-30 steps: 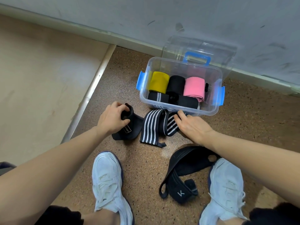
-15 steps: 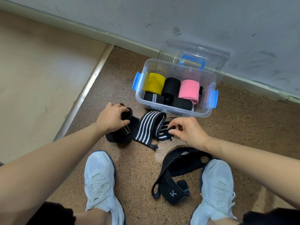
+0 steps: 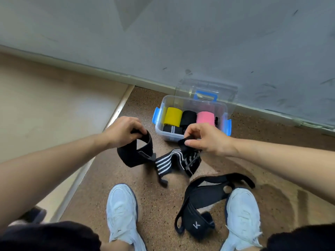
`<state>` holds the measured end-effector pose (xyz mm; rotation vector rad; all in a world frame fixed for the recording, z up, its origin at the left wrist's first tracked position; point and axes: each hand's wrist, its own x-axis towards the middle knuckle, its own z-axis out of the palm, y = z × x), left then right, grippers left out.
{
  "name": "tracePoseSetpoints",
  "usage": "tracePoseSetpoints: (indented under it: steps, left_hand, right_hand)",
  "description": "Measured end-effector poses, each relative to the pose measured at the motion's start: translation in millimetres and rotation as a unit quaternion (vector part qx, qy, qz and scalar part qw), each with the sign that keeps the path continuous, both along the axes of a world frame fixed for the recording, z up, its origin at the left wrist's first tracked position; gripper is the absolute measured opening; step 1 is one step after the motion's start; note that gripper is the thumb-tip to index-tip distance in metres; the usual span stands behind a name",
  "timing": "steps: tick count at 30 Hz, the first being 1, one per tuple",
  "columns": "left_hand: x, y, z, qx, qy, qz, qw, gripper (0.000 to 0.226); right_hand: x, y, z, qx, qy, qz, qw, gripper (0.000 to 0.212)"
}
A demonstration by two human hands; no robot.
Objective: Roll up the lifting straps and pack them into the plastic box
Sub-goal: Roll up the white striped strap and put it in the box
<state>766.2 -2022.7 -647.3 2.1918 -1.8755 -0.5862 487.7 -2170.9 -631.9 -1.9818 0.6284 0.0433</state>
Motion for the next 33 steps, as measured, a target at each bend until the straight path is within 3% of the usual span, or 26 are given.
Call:
tracePoseSetpoints:
  steps: [6, 10, 14, 17, 20, 23, 27, 31, 33]
  left_hand:
    - [-19, 6, 89, -0.109, 0.032, -0.013, 0.993, 0.029]
    - [-47, 13, 136, -0.189, 0.066, -0.03, 0.979, 0.04]
    - [-73, 17, 163, -0.24, 0.144, -0.026, 0.96, 0.047]
    - [-84, 17, 170, -0.271, 0.2, -0.002, 0.942, 0.056]
    - [-87, 13, 166, -0.27, 0.22, 0.009, 0.938, 0.067]
    - [-70, 10, 156, -0.258, 0.143, -0.015, 0.955, 0.074]
    - [-52, 8, 144, -0.214, 0.046, -0.065, 0.974, 0.078]
    - [-67, 3, 134, -0.189, 0.067, -0.051, 0.978, 0.065]
    - [-82, 3, 135, -0.159, 0.185, 0.045, 0.969, 0.047]
  right_hand:
    - [-7, 4, 66, 0.032, -0.021, -0.041, 0.998, 0.007]
    - [-19, 11, 97, 0.149, -0.058, -0.135, 0.978, 0.02]
    - [-26, 21, 109, 0.262, -0.078, -0.143, 0.951, 0.044]
    - [-30, 25, 109, 0.309, -0.118, -0.135, 0.934, 0.031]
    - [-33, 27, 112, 0.326, -0.142, -0.163, 0.92, 0.026]
    - [-36, 15, 125, 0.295, -0.146, -0.196, 0.924, 0.02]
    - [-43, -4, 141, 0.277, -0.161, -0.236, 0.917, 0.043]
    - [-41, -5, 139, 0.273, -0.156, -0.216, 0.924, 0.024]
    - [-40, -1, 134, 0.283, -0.157, -0.212, 0.922, 0.019]
